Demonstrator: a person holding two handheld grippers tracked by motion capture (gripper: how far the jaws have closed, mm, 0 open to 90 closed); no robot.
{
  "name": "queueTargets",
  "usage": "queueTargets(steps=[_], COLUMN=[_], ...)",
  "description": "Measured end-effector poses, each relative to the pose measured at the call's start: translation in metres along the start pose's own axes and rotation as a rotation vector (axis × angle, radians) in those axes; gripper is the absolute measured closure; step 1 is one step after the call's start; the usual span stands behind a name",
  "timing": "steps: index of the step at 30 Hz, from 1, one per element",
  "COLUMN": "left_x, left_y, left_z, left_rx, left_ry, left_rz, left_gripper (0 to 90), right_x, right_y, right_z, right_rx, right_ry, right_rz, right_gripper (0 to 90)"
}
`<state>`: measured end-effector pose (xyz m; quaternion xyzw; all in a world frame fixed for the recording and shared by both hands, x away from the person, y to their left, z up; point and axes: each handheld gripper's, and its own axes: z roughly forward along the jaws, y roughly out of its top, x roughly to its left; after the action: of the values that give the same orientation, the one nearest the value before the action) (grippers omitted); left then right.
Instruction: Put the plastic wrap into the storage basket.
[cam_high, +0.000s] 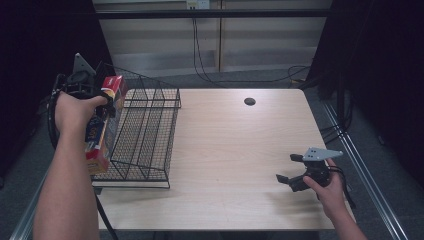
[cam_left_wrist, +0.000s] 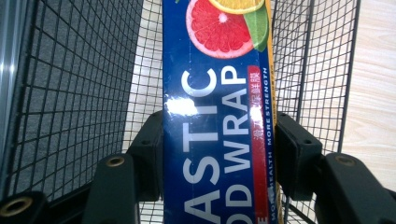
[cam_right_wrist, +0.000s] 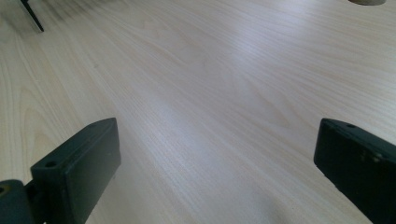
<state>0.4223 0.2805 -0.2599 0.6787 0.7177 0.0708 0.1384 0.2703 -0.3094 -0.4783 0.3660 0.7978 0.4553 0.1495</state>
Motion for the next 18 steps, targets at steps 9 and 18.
queueTargets(steps=[9,18], left_x=[0.007,0.005], left_y=[0.001,0.001], left_z=[0.012,0.017], left_rx=[0.020,0.023], left_ry=[0.015,0.027], left_rz=[-0.008,-0.021], left_gripper=[44.3,43.8], right_x=[0.001,0.001], right_y=[0.000,0.000], right_z=[0.000,0.000], right_rx=[0.005,0.011], right_ry=[0.007,0.009], right_rz=[0.003,-0.004], right_gripper=[0.3,0.3])
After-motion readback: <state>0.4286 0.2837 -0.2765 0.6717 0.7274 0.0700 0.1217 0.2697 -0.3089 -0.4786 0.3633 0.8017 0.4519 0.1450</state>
